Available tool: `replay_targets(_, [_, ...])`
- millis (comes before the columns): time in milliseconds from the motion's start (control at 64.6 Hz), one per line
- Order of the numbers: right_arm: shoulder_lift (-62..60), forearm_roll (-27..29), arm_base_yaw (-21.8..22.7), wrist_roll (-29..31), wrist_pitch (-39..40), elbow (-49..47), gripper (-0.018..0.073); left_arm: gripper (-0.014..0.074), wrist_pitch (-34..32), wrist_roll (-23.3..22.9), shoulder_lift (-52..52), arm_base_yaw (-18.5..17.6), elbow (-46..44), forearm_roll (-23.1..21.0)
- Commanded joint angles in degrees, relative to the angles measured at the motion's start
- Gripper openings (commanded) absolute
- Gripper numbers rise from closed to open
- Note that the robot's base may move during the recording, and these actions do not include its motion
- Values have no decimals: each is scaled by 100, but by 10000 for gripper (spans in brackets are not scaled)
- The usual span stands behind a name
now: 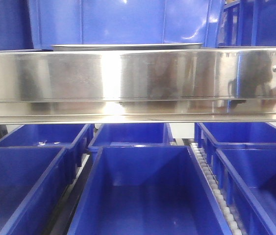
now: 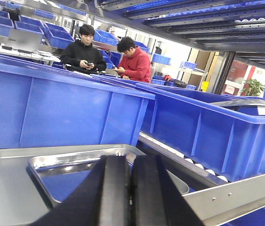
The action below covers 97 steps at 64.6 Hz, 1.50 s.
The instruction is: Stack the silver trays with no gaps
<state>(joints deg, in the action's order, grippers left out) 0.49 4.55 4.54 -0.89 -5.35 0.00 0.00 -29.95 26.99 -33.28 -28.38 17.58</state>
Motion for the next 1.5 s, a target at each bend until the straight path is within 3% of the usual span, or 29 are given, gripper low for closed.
replay_targets(0, [-49, 28, 43, 45, 154, 0, -79, -12, -77, -3, -29, -3, -2, 15])
replay_targets(403, [-49, 28, 43, 45, 154, 0, -79, -12, -32, -3, -29, -6, -2, 15])
replay_targets(480, [-49, 28, 43, 45, 154, 0, -79, -12, 97, 58, -129, 126, 7, 134])
replay_targets(573, [-49, 28, 43, 45, 154, 0, -79, -12, 167, 724, -358, 471, 87, 115])
replay_targets(712, [-49, 28, 43, 45, 154, 0, -79, -12, 127, 1529, -858, 1407, 555, -762])
replay_targets(774, [-49, 28, 43, 45, 154, 0, -79, -12, 125, 1636, -1102, 1839, 870, -1015])
replay_targets(898, [-49, 28, 43, 45, 154, 0, -79, -12, 169, 1830, -1736, 2725, 1580, -1028])
replay_targets(975, [-49, 28, 43, 45, 154, 0, -79, -12, 325, 2120, -2174, 3145, 2014, -1106])
replay_targets(1037, [-49, 28, 43, 45, 154, 0, -79, -12, 449, 2411, -2514, 3391, 2262, -1433])
replay_targets(1130, [-49, 28, 43, 45, 154, 0, -79, -12, 494, 2699, -2699, 3552, 2635, -1722])
replay_targets(1486, [-49, 28, 43, 45, 154, 0, -79, -12, 412, 2729, -2699, 3517, 2838, -1698])
